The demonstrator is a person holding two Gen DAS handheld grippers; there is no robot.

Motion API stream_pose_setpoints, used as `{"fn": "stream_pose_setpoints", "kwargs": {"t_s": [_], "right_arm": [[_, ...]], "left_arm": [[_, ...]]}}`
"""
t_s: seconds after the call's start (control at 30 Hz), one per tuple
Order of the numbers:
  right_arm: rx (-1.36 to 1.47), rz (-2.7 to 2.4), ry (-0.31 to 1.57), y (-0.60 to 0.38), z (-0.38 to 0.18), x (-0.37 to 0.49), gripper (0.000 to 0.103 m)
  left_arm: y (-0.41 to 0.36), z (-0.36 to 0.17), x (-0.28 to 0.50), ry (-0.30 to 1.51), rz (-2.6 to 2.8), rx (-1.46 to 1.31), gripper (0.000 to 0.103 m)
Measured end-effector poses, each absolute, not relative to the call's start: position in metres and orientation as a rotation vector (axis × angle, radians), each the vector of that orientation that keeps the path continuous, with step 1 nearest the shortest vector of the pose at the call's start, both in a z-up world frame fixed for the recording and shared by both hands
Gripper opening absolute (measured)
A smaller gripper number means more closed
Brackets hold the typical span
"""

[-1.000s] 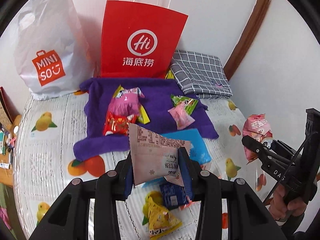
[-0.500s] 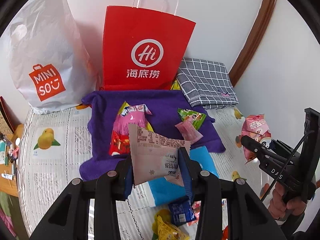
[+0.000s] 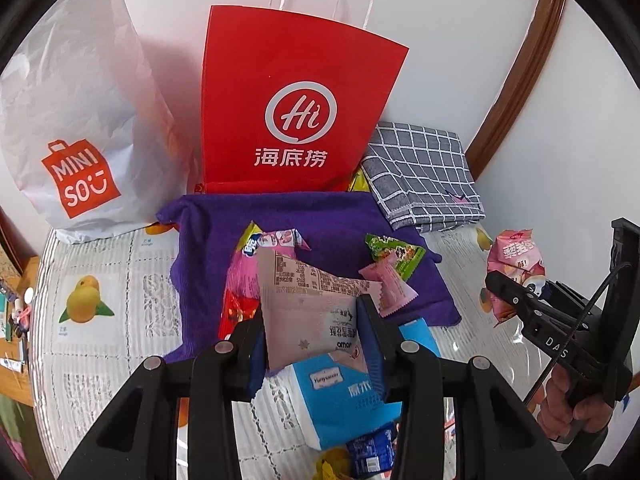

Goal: Organize snacks
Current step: 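Carry the panda bag in the right tool and pink wrapper in the left over the towel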

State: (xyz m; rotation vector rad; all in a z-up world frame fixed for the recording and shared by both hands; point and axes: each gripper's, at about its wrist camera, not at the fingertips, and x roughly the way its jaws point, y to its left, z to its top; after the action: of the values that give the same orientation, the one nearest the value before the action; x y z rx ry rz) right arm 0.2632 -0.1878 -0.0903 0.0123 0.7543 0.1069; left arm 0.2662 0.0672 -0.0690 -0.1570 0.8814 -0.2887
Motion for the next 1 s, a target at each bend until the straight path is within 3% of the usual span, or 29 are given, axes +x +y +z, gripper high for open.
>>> {"fn": "stream_pose_setpoints", "kwargs": {"t_s": [0.63, 1.0], "right_arm": [[0.022, 0.111, 0.743, -0.182, -0.099, 0.314, 0.045], [0.020, 0.135, 0.784, -0.170, -0.126, 0.343, 0.045]], "left_arm": [[0.064, -0.072, 0.314, 0.870, -0.286, -0.162, 0.038], [0.078, -0.105, 0.336, 0.938, -0.254, -0.202, 0.038]]}}
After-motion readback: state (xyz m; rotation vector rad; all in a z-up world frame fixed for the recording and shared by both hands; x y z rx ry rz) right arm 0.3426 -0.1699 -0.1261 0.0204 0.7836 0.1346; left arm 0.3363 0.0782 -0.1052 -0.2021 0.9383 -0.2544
